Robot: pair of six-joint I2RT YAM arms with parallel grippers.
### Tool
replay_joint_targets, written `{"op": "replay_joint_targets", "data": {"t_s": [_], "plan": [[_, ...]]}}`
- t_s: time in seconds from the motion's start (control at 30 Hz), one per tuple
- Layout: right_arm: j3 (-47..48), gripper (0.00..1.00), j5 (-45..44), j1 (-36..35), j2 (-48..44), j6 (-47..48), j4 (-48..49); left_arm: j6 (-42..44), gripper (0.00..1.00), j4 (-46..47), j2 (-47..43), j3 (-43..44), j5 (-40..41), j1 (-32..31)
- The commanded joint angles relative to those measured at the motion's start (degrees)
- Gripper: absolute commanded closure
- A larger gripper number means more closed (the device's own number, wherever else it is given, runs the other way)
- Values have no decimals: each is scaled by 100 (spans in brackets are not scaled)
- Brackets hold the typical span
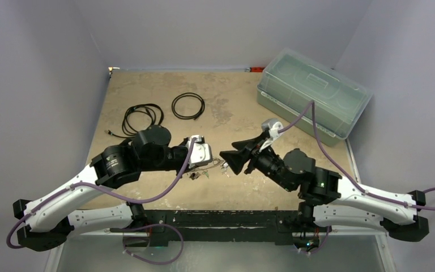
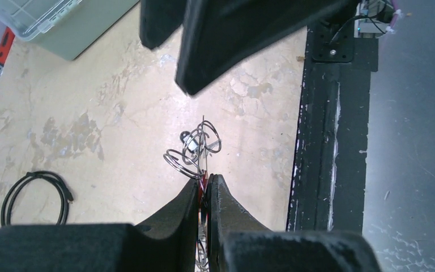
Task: Put the keys on the keyring
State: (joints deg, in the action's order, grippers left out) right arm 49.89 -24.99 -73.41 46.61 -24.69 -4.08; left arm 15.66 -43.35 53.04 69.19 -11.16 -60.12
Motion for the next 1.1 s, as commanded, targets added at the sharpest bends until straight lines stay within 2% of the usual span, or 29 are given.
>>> {"op": "replay_joint_targets", "data": {"t_s": [0.0,0.13,0.27,0.3,0.37,0.43,0.57,0.8,1.07], "plan": [[-145,39,-97,-22,-413,1006,163,47,100,161,-100,213,-496,17],[-414,39,254,-25,-681,2171,383,-19,100,-9,-8,398,-1053,18],[-414,37,1208,-32,-579,2971,149,-143,100,-162,116,509,-1608,18],[-388,36,1426,-33,-514,3074,72,-169,100,-200,164,527,-1756,18],[-330,23,1777,-40,-411,3257,-66,-180,100,-252,241,507,-2047,18],[-288,19,2058,-42,-362,3467,-201,-193,100,-223,299,471,-2234,18],[-289,18,2310,-44,-642,3744,-260,-210,100,-198,427,406,-2421,18],[-104,19,2785,-50,-1033,3922,-919,-173,100,66,556,172,-2665,18],[57,27,2900,-51,-946,4008,-1332,-86,100,505,742,-258,-2896,18]]}}
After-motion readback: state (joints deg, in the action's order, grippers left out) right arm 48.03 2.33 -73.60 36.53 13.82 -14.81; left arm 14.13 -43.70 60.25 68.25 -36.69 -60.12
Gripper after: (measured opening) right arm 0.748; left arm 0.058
